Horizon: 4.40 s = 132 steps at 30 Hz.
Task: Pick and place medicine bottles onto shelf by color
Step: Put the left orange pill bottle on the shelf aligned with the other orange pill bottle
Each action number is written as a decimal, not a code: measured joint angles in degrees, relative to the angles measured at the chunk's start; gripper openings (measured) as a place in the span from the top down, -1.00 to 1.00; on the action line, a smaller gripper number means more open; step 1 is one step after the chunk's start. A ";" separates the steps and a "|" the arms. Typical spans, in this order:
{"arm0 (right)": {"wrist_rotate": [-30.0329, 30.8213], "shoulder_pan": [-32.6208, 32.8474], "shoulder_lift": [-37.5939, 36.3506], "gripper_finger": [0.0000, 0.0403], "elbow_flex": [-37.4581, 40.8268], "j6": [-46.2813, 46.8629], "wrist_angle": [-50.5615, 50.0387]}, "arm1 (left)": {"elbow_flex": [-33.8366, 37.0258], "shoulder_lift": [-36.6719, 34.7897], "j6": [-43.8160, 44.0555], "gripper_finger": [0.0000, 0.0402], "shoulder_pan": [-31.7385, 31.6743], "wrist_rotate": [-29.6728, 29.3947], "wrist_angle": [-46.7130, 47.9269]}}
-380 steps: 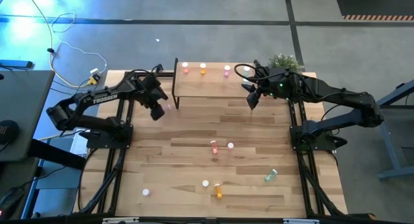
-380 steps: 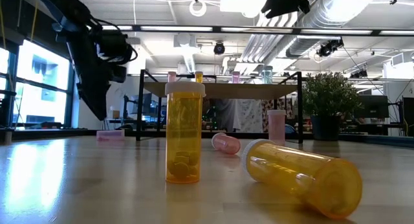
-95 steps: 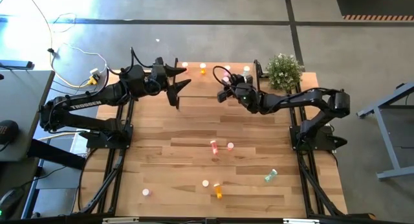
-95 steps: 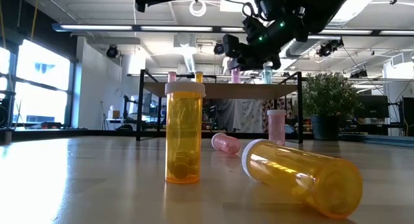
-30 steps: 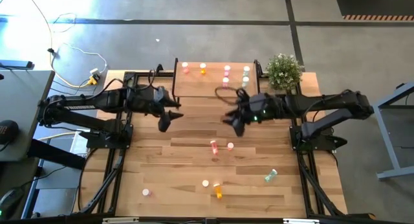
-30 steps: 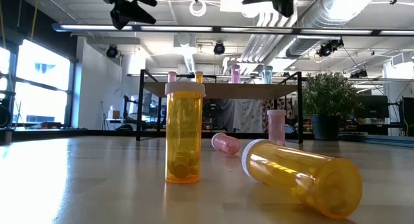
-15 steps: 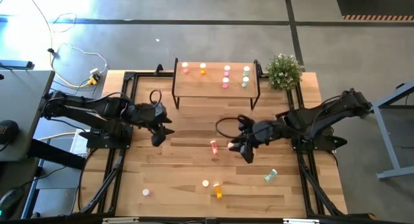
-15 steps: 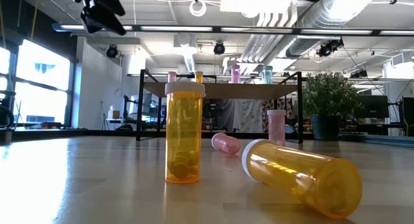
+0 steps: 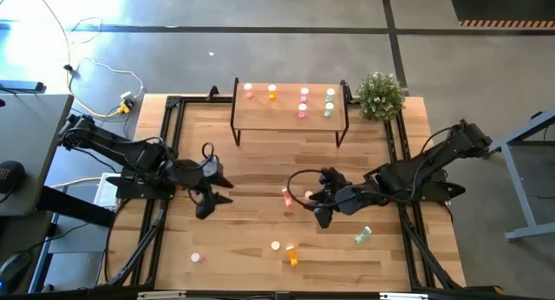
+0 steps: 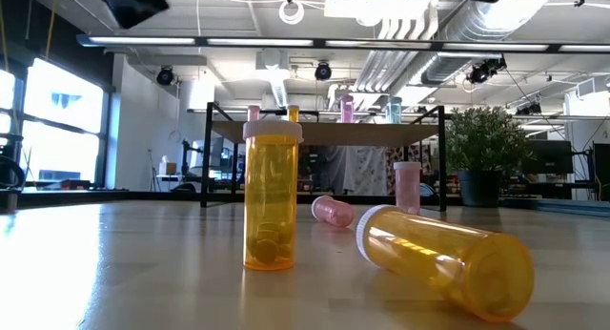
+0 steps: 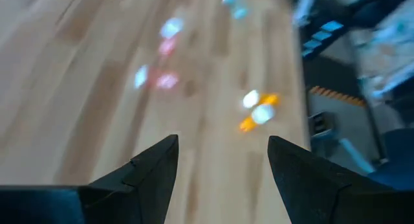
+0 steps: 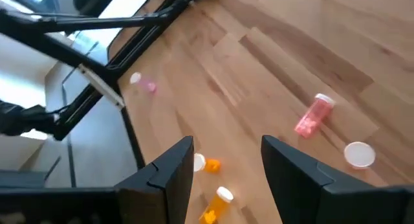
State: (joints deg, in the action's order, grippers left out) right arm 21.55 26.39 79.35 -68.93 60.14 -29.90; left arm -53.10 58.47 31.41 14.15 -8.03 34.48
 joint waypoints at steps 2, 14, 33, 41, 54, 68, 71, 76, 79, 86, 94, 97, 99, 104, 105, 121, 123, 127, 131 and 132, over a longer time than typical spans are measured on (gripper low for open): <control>2.37 -0.58 -0.11 0.15 0.00 0.92 0.25 | -0.09 1.43 -2.19 -0.13 1.48 -0.75 -5.12; 8.85 -6.98 -3.75 0.15 0.00 -2.82 0.81 | -0.04 15.57 -11.67 -0.13 3.13 -4.18 -22.33; 8.15 -14.32 -5.75 0.15 -2.73 -11.36 -1.68 | -0.02 32.59 -14.71 -0.13 6.51 -4.83 -39.60; 8.14 -14.54 -5.75 0.15 -2.73 -12.21 -2.47 | 0.00 38.54 -15.16 -0.13 8.17 -5.06 -45.02; 8.45 -14.54 -5.75 0.15 -2.69 -12.21 -4.19 | -0.02 45.08 -15.09 -0.13 9.29 -3.89 -50.88; 8.67 -14.54 -5.73 0.15 -2.69 -12.23 -4.37 | 0.00 48.78 -15.12 -0.13 9.60 -3.59 -52.51; 8.71 -14.54 -5.73 0.15 -2.69 -12.23 -4.57 | 0.00 48.78 -15.23 -0.13 9.58 -3.59 -52.69; 9.12 -14.54 -5.73 0.15 -2.69 -12.21 -4.64 | -0.01 48.78 -16.16 -0.13 9.50 -3.79 -52.89; 9.96 -14.53 -5.73 0.15 -2.69 -12.17 -4.62 | -0.06 49.90 -16.13 -0.13 9.49 -3.22 -53.84; 9.96 -14.53 -5.72 0.15 -2.69 -11.49 -4.71 | -0.03 52.05 -14.18 -0.13 9.51 -2.80 -55.68; 9.96 -14.53 -5.70 0.15 -2.69 -11.14 -5.10 | -0.04 52.05 -15.09 -0.08 9.51 -3.09 -56.22; 9.96 -14.53 -5.70 0.15 -2.69 -11.14 -5.10 | -0.04 52.05 -15.09 0.05 9.53 -2.75 -56.39; 9.98 -14.53 -5.70 0.15 -2.69 -11.14 -5.10 | -0.04 52.05 -15.09 0.15 9.51 -2.17 -56.37; 9.98 -14.52 -5.70 0.15 -2.69 -11.16 -5.10 | -0.04 52.05 -15.53 0.38 9.53 -2.04 -56.98; 9.98 -14.52 -5.70 0.15 -2.69 -11.18 -5.10 | -0.04 52.04 -15.65 0.41 9.52 -2.04 -57.12; 10.00 -14.54 -5.74 0.15 -2.69 -11.19 -5.04 | -0.02 47.30 -14.48 0.44 7.87 -2.77 -56.37; 10.00 -14.68 -5.89 0.15 -2.69 -11.31 -5.03 | -0.02 45.16 -14.52 0.44 6.53 -4.12 -56.14; 9.99 -15.30 -7.10 0.15 -2.64 -12.69 -4.65 | -0.03 40.42 -15.43 0.44 2.86 -5.67 -55.39; 10.00 -16.29 -9.11 0.15 -2.64 -15.63 -4.42 | -0.07 35.24 -15.56 0.44 -2.36 -6.28 -53.02; 10.00 -16.68 -9.72 0.15 -2.64 -16.67 -4.29 | -0.07 33.92 -15.57 0.44 -3.98 -6.30 -52.33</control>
State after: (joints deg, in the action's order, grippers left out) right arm 31.55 9.71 69.64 -71.57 43.47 -34.19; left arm -53.17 92.39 15.84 10.17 -14.33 -17.85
